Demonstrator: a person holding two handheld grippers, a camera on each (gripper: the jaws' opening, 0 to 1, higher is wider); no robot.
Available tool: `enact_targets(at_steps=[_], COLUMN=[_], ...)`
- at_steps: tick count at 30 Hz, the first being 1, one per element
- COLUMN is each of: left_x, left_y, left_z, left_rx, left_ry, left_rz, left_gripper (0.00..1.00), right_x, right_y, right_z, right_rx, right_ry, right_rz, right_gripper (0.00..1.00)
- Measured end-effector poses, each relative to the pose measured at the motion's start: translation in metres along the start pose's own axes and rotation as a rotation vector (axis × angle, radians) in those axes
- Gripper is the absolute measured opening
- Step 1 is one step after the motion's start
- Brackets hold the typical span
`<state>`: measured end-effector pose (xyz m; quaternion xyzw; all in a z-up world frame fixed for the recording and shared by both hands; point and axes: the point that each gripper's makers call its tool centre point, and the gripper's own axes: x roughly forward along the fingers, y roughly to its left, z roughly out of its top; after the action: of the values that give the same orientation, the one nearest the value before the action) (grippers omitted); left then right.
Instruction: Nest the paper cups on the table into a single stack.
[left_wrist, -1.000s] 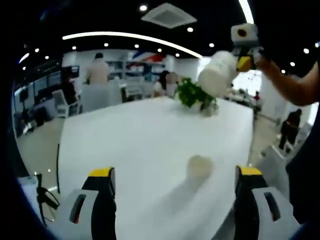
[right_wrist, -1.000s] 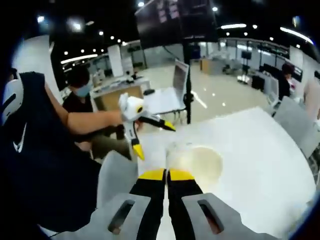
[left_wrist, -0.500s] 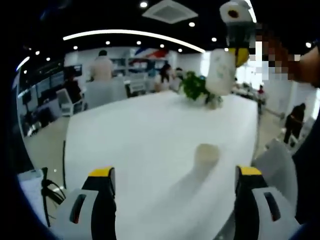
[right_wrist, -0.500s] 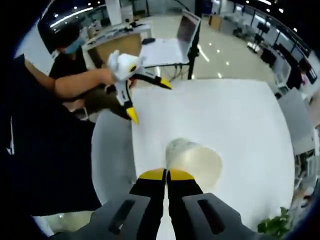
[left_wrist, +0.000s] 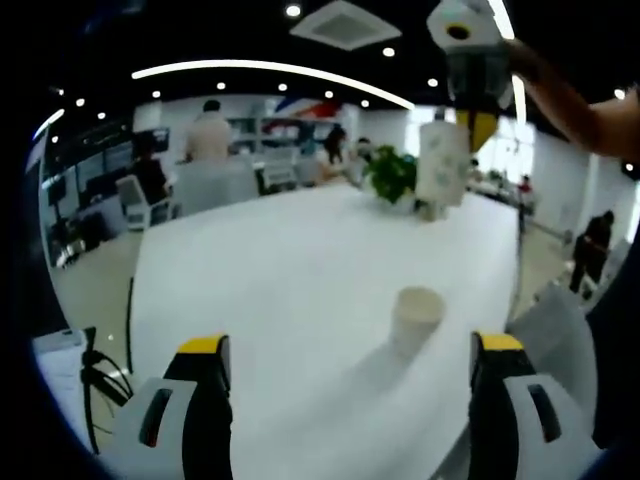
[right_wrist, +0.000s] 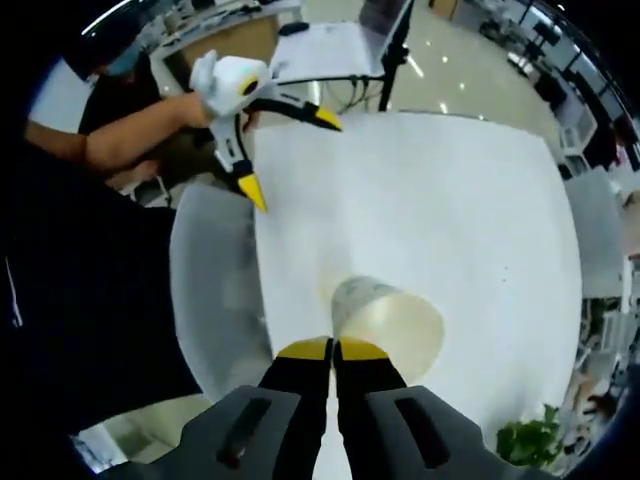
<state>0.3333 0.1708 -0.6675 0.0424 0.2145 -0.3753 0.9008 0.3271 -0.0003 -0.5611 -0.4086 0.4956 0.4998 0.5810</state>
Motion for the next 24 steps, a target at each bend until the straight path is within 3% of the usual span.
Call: enact_targets(at_steps=[7, 24], left_x=[-0.001, 0.002], left_y=[-0.001, -0.002], left_z=[-0.004, -0.011], left_rx=[0.000, -0.016], left_ry=[0.011, 0.024], left_rz=[-0.002, 0.021], left_gripper=[0.99, 0.99], right_x=[0.003, 0.033], right_y=[0.001, 0.003], right_z=[0.001, -0.003], right_rx=[-0.003, -0.015], right_ry=[0.007, 0.048], right_rz=[0.001, 0.009], right_gripper=[0.00, 0.00])
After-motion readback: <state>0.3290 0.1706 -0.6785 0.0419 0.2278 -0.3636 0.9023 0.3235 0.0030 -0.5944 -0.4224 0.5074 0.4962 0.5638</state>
